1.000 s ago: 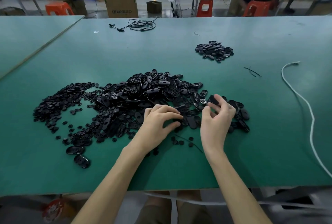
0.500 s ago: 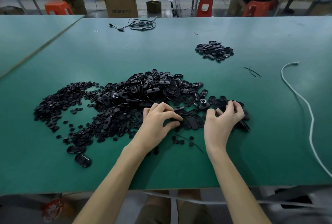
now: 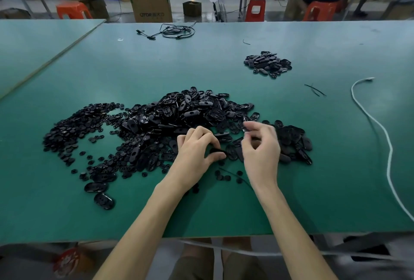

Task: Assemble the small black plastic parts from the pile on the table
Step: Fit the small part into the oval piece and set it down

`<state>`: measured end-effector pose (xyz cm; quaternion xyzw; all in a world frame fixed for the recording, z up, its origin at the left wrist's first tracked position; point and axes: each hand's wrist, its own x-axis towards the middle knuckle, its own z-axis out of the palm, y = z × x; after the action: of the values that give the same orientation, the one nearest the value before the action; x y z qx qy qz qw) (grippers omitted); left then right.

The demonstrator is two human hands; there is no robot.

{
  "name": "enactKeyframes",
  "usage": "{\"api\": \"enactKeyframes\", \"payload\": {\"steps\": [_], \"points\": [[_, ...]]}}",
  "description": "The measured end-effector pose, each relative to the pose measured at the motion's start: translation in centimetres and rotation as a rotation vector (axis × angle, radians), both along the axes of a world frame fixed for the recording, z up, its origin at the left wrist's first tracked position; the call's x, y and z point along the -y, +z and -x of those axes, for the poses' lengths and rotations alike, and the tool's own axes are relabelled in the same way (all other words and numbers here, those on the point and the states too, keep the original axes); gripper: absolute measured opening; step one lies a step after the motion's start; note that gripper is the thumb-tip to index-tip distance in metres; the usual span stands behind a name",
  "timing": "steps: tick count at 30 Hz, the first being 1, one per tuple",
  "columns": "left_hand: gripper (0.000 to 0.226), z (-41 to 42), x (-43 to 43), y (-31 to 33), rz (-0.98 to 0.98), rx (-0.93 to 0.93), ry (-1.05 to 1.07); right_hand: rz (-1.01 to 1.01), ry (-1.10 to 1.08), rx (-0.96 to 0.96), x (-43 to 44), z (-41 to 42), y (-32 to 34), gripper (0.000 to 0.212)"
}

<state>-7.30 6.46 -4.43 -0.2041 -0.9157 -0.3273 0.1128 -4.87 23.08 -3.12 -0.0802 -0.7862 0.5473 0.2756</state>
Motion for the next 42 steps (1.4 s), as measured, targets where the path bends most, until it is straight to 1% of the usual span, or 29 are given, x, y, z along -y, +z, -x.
{"api": "enactKeyframes", "payload": {"steps": [4,8,11,13,15,17,19,22,25,27,32,38,42], "points": [[0.023,-0.1,0.1,0.3,-0.059,0.041,0.021,-0.243,0.119,0.083,0.2,0.2,-0.6,0.019],[0.019,-0.2,0.2,0.6,-0.339,0.122,0.054,-0.408,0.156,0.089,0.4,0.2,-1.1,0.016],[0.015,-0.1,0.4,0.8,-0.514,0.132,0.101,-0.417,0.240,0.072,0.5,0.2,-1.1,0.014],[0.012,0.0,0.6,0.8,-0.565,0.112,0.134,-0.388,0.308,0.065,0.6,0.2,-0.9,0.012],[0.015,0.1,0.8,0.8,-0.595,0.113,0.144,-0.368,0.359,0.051,0.6,0.1,-0.8,0.013],[0.019,0.2,0.9,0.8,-0.608,0.140,0.125,-0.371,0.403,0.064,0.6,0.1,-0.8,0.020],[0.022,0.2,0.8,0.8,-0.578,0.135,0.114,-0.376,0.443,0.081,0.6,0.2,-0.8,0.027],[0.023,0.2,0.7,0.9,-0.545,0.116,0.111,-0.405,0.499,0.089,0.7,0.2,-1.0,0.032],[0.021,0.2,0.7,0.9,-0.543,0.120,0.126,-0.504,0.549,0.108,0.8,0.2,-1.3,0.030],[0.020,0.2,0.6,0.9,-0.549,0.122,0.144,-0.529,0.565,0.117,0.8,0.3,-1.5,0.027],[0.021,0.1,0.6,0.9,-0.557,0.129,0.145,-0.483,0.576,0.121,0.9,0.2,-1.4,0.019],[0.030,0.2,0.6,0.8,-0.546,0.139,0.120,-0.454,0.584,0.131,0.9,0.2,-1.3,0.012],[0.026,0.3,0.6,0.6,-0.565,0.165,0.117,-0.467,0.591,0.147,0.8,0.1,-1.2,0.009]]}}
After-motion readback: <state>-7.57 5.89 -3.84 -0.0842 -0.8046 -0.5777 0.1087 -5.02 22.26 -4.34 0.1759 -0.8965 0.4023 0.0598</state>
